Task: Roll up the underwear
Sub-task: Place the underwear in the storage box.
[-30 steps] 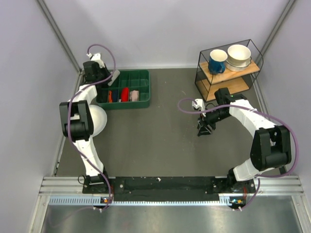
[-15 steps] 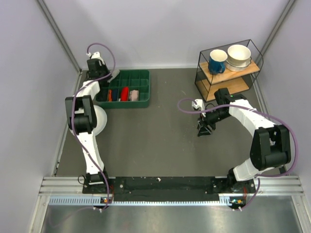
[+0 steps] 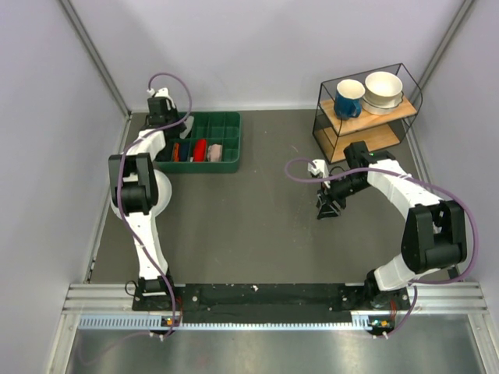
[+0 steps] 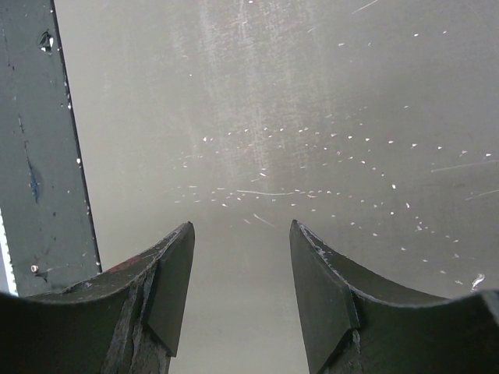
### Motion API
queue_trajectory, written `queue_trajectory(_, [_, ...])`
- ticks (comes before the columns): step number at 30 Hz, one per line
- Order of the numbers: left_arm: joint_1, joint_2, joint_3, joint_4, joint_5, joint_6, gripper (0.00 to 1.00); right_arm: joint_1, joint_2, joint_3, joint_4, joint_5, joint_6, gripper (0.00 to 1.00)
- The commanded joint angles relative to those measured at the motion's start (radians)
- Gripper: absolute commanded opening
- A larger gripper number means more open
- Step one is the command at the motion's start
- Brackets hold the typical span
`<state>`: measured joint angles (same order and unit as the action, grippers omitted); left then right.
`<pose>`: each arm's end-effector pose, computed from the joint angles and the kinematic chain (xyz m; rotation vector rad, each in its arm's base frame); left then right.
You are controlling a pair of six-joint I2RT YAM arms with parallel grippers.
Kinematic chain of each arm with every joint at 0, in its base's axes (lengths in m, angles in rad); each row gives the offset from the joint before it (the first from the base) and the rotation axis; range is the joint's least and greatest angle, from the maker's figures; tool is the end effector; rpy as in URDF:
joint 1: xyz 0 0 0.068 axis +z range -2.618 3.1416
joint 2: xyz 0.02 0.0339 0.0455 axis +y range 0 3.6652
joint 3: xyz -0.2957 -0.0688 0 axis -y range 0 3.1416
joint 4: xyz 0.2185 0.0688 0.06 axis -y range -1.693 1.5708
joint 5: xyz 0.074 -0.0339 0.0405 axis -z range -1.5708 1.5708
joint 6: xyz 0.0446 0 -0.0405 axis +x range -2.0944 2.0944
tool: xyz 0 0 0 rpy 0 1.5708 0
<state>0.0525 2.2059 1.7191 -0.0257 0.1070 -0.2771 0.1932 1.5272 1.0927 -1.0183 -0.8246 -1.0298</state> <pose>0.5193 0.0225 0.2443 -0.2781 2.0710 -0.2480 0.2320 0.0788 0.2678 -1.5122 2.0425 0.9544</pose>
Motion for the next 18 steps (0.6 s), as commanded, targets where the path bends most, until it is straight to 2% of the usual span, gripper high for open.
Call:
queue_trajectory(1, [-0.002,0.015,0.049,-0.081,0.013,0.039,0.20,-0.020,-0.035,-0.005,-0.013,-0.036,-0.027,0.53])
queue_trajectory(7, [-0.002,-0.023,0.040,-0.091,0.019,0.058,0.40,-0.029,-0.045,-0.005,-0.023,-0.047,-0.029,0.53])
queue_trajectory(10, [0.000,-0.055,0.046,-0.097,0.020,0.072,0.46,-0.028,-0.052,-0.004,-0.023,-0.051,-0.030,0.53])
queue_trajectory(15, [0.006,-0.121,0.033,-0.106,0.043,0.104,0.48,-0.029,-0.058,-0.001,-0.029,-0.051,-0.029,0.53])
queue_trajectory(18, [0.006,-0.198,-0.025,-0.083,0.097,0.122,0.51,-0.031,-0.074,0.009,-0.025,-0.042,-0.021,0.53])
